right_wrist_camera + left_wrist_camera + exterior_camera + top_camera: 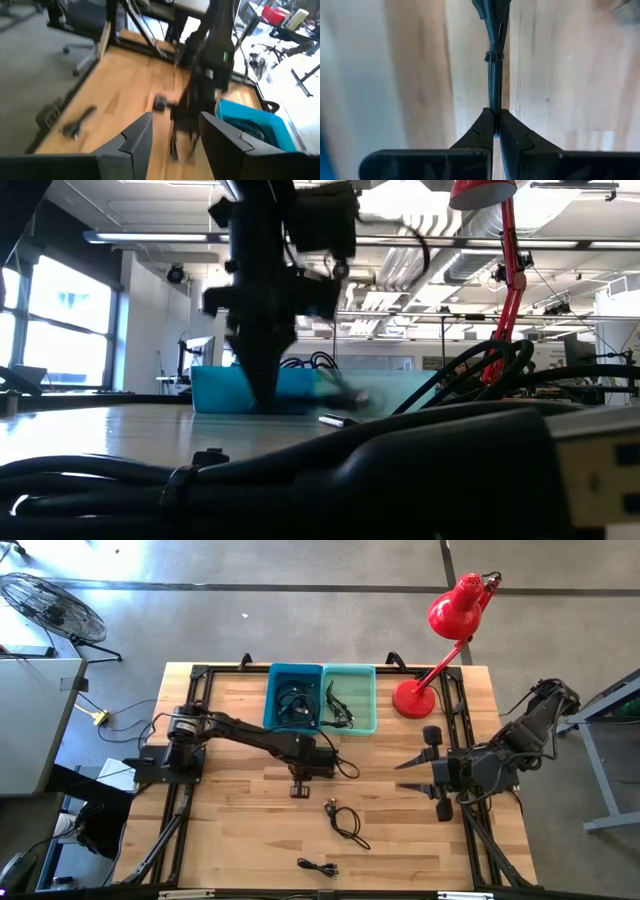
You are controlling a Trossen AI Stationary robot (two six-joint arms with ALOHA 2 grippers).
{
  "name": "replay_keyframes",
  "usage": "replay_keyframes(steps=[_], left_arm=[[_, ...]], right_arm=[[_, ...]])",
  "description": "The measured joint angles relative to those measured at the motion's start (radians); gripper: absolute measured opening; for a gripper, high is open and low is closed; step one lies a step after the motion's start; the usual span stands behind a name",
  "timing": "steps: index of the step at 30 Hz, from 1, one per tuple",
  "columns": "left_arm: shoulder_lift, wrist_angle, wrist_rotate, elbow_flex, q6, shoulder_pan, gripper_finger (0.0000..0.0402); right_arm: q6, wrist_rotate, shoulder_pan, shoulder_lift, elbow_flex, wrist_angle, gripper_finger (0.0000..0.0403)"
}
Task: Pick & Place USB Port
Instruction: Put the black usb cable into the light blue bin
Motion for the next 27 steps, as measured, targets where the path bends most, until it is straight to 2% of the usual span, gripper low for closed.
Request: replay_keyframes(steps=[3, 6, 11, 15, 18, 21, 24, 27], left_arm=[[-0.067, -0.052, -0.005, 0.000, 0.000, 0.005, 0.0003], [-0.142, -0.053, -0.033, -0.001, -0.006, 0.005, 0.0003], [-0.292, -0.019, -0.117, 0.035, -0.026, 0.005, 0.0002], [-0.386, 0.086, -0.208, 0.080, 0.004, 0.004, 0.0002], [-0.429, 0.258, -0.226, 0.091, 0.087, -0.001, 0.0002], [-0.437, 0.453, -0.177, 0.091, 0.184, -0.004, 0.0002], [-0.438, 0.563, -0.090, 0.090, 0.218, -0.002, 0.0002], [-0.432, 0.591, -0.047, 0.090, 0.245, -0.002, 0.0002]], right_arm=[[0.038, 0.027, 0.000, -0.014, 0.000, -0.077, 0.0153], [0.113, 0.111, 0.000, -0.025, 0.000, -0.137, 0.0153], [0.120, 0.190, -0.004, -0.030, 0.000, -0.141, 0.0153], [0.081, 0.174, -0.035, -0.023, 0.000, -0.115, 0.0153], [0.044, 0.172, -0.066, -0.013, 0.000, -0.100, 0.0153], [0.001, 0.173, -0.093, -0.004, 0.000, -0.064, 0.0153], [-0.045, 0.164, -0.109, -0.001, 0.000, -0.021, 0.0153], [-0.087, 0.132, -0.110, -0.002, 0.000, 0.027, 0.0153]])
